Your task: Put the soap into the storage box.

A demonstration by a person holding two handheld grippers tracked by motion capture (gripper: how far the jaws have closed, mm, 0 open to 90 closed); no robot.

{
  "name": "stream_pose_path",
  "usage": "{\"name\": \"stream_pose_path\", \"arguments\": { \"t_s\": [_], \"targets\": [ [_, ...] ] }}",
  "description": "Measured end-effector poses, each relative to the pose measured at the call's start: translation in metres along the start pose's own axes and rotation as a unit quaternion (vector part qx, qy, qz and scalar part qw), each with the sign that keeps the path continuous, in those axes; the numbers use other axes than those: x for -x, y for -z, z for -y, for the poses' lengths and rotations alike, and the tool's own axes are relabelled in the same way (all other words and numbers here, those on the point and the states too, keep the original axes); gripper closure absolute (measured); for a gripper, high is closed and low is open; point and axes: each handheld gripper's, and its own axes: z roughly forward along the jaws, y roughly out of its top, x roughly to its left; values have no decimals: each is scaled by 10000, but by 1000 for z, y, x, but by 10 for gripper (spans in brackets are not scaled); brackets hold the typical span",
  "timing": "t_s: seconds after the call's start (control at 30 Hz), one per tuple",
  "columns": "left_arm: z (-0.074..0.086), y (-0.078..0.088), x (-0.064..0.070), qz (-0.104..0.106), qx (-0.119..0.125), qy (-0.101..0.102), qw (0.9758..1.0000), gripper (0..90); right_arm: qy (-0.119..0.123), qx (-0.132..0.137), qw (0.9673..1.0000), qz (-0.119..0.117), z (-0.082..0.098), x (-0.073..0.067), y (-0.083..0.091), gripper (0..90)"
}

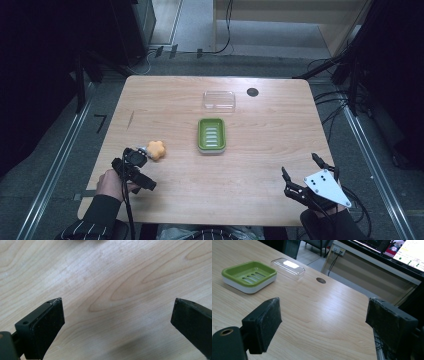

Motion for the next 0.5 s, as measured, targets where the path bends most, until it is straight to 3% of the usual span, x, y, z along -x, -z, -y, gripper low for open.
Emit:
{"name": "stream_pose_path", "arguments": {
  "t_s": [0.2, 0.5],
  "targets": [
    [-5, 0, -1, -8, -47, 17, 10000, 0, 48, 15, 10000, -57, -1, -1, -2, 134],
    [-29, -6, -6, -40, -18, 5, 10000, 0, 31, 3, 10000, -40, -1, -1, -1, 134]
  ]
}}
